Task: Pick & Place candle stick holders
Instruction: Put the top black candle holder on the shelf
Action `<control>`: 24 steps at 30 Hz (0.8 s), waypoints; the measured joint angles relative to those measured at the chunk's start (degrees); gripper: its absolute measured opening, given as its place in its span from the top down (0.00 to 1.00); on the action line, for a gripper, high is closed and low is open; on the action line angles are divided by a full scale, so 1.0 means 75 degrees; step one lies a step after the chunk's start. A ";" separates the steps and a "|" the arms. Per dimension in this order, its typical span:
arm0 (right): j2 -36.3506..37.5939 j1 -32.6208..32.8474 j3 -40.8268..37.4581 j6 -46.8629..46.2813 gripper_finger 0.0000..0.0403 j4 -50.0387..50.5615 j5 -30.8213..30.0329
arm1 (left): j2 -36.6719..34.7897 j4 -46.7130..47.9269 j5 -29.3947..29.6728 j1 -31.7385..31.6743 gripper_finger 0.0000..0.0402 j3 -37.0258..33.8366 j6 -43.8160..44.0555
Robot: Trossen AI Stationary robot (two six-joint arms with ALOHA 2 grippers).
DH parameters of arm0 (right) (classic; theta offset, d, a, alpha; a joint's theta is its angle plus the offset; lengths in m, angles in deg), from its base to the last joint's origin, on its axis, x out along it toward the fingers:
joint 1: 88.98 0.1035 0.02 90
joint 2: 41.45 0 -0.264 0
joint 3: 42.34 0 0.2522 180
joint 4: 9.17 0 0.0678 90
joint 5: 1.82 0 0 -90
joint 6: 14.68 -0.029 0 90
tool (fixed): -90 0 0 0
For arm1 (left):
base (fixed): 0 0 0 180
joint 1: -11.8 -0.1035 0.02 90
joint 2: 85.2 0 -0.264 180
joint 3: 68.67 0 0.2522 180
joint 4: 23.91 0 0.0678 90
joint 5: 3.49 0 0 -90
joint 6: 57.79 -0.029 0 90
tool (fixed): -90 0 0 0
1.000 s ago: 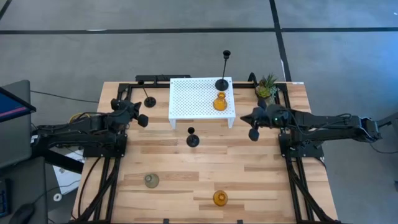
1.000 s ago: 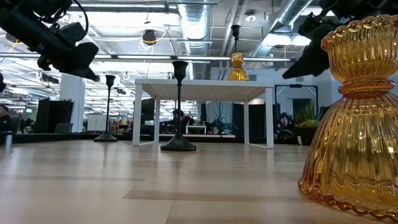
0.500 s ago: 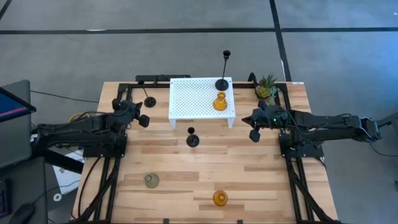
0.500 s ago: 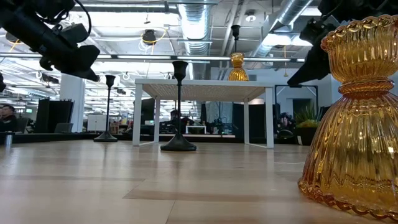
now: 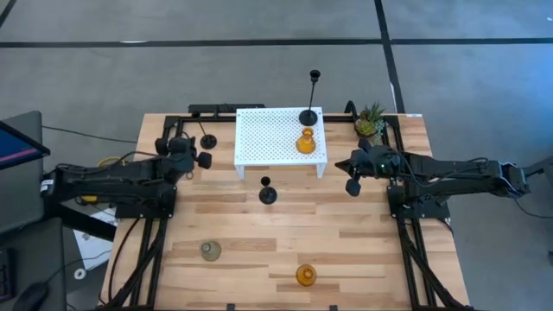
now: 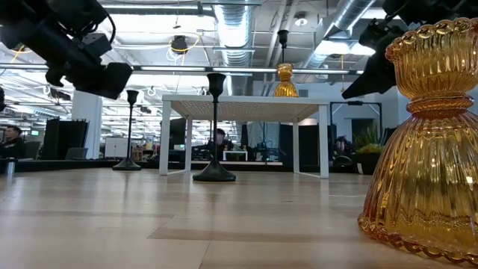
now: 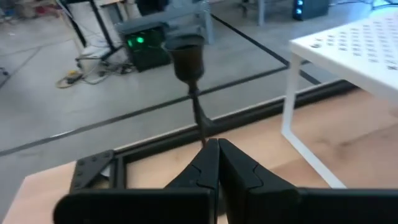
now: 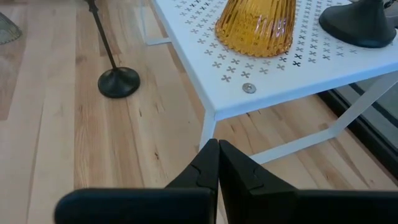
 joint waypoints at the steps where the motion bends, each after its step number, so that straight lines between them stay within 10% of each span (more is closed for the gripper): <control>1: 0.0000 0.0000 0.0000 0.0000 1.00 -0.0003 0.0000 | 0.0014 -0.0003 0.0003 -0.0075 0.99 0.0000 0.0000; 24: 0.0000 0.0003 0.0000 0.0181 1.00 0.0055 0.0000 | -0.0463 -0.0634 -0.4392 -0.3523 0.99 -0.0949 -0.1416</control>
